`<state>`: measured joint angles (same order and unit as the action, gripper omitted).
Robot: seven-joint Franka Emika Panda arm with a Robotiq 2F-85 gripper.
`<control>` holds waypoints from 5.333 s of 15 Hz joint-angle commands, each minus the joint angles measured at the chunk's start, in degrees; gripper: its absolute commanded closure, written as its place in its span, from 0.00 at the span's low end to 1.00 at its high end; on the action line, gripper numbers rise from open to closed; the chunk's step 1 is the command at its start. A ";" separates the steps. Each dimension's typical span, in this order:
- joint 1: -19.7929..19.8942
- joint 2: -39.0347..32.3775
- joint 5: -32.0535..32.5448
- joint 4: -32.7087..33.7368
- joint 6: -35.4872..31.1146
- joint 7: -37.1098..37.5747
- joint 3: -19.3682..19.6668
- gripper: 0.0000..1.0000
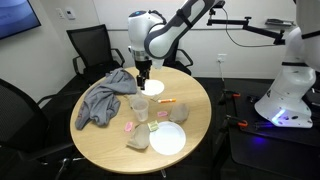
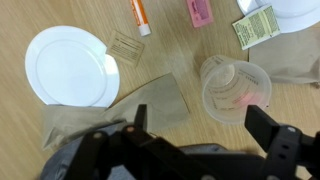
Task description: Take the marker from the cup, set it on the table, shift the cup to the right, and then return the marker to the cup
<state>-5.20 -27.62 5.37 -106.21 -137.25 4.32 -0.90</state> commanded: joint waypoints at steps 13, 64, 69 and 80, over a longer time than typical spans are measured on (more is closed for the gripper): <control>-0.43 -4.21 -1.01 -0.14 -3.19 4.60 0.25 0.00; 4.69 16.83 -9.71 -20.32 -6.24 16.01 6.10 0.99; 7.32 19.12 -10.34 -23.70 -6.47 19.32 8.58 0.99; 13.31 19.61 -10.28 -24.45 -3.12 18.52 13.26 0.99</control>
<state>6.86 -9.81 -4.10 -129.74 -142.80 23.02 11.86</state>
